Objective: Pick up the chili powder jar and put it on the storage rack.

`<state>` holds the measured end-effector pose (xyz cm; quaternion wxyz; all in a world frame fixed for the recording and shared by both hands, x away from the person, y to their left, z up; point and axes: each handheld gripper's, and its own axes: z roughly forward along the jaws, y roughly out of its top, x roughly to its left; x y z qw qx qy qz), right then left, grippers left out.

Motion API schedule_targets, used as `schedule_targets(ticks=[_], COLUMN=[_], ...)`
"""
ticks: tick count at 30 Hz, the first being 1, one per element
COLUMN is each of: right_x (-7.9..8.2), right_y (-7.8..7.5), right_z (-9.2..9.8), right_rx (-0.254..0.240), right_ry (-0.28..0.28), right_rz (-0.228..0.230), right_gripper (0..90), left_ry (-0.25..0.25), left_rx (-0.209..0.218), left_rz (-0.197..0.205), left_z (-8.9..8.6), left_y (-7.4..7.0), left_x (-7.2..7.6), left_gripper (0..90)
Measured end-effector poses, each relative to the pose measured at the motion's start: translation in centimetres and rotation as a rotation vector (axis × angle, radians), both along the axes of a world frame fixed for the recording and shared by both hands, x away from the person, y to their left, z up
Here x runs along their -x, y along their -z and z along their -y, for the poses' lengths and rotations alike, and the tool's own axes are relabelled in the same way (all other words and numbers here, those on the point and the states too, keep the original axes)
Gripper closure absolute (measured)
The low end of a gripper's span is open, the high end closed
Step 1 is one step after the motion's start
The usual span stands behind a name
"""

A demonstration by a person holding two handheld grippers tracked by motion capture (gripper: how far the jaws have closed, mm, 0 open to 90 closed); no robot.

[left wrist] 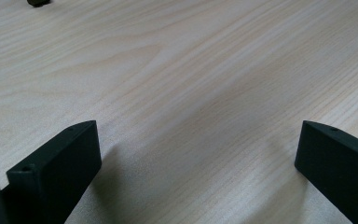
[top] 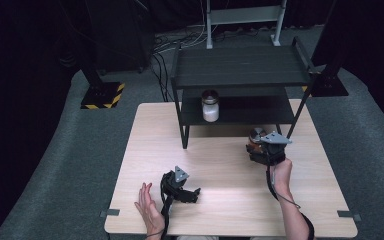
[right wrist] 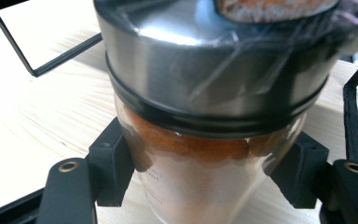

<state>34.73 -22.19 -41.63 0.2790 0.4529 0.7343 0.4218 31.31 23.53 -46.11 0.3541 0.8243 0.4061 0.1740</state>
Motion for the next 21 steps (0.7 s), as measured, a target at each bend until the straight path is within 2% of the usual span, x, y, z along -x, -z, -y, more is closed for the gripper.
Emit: schedule_targets(ticks=[21], right_x=[0.1], right_y=[-1.8], right_z=[0.3], right_rx=[0.006], right_ry=[-0.005], right_rz=[0.027], right_gripper=[31.1], left_ry=[0.0], left_rx=[0.0], left_rz=[0.0], left_z=[0.0], left_y=[0.0], left_x=[0.0], left_gripper=[0.1])
